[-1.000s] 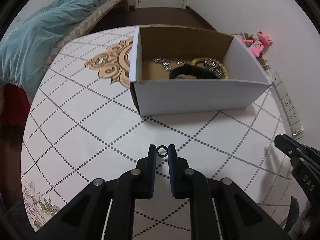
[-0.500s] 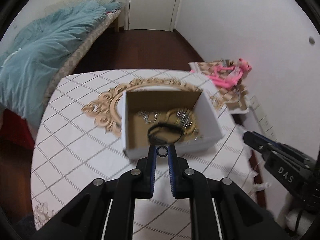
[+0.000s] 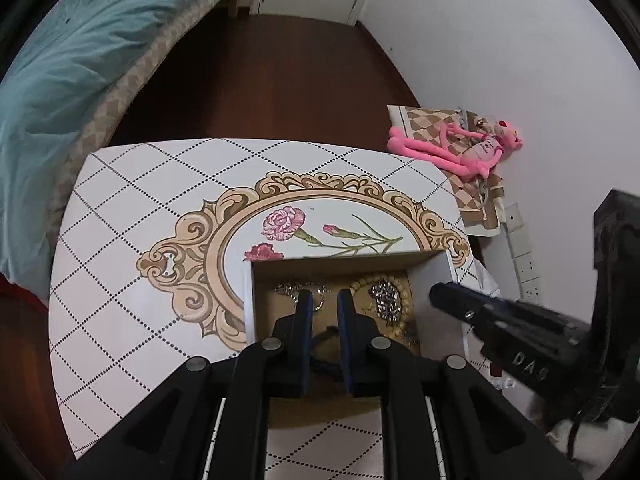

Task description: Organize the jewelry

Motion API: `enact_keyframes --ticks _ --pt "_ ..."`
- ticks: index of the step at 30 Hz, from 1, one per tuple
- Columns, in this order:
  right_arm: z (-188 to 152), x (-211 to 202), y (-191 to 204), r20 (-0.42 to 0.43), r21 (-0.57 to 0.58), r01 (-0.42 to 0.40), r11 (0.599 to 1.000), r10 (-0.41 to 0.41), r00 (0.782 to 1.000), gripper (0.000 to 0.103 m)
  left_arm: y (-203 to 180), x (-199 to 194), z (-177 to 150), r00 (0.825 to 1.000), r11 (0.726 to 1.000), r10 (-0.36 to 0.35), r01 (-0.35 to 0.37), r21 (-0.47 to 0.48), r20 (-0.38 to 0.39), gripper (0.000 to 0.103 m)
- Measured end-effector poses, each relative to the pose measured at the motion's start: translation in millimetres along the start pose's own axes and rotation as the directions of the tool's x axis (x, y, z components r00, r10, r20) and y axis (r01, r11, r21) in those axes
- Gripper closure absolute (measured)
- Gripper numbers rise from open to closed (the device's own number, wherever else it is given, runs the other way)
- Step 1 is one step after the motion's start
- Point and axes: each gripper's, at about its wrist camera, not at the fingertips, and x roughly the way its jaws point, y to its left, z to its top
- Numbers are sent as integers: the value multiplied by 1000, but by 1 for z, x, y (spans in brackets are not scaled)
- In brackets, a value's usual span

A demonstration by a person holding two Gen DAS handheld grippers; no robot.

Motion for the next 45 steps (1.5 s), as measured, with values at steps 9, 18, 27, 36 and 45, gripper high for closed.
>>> enact_keyframes --ticks 9,18,27,36,45 --pt "9 1 -5 -44 25 -17 1000 18 999 80 15 -16 13 994 995 98 -96 -39 41 28" --pt "-5 -20 1 18 -36 144 989 -143 990 30 26 -25 -12 973 975 222 -221 -34 57 3" --pt "-41 -30 3 60 -94 365 926 -361 931 6 24 -25 -49 944 946 325 -324 -25 61 1" --pt "-74 -76 11 134 -78 386 919 -374 918 3 5 -63 -76 944 950 311 -310 -29 107 0" --pt "-113 -153 31 244 -58 382 922 -358 901 3 -24 -138 -106 934 959 279 -282 -21 221 0"
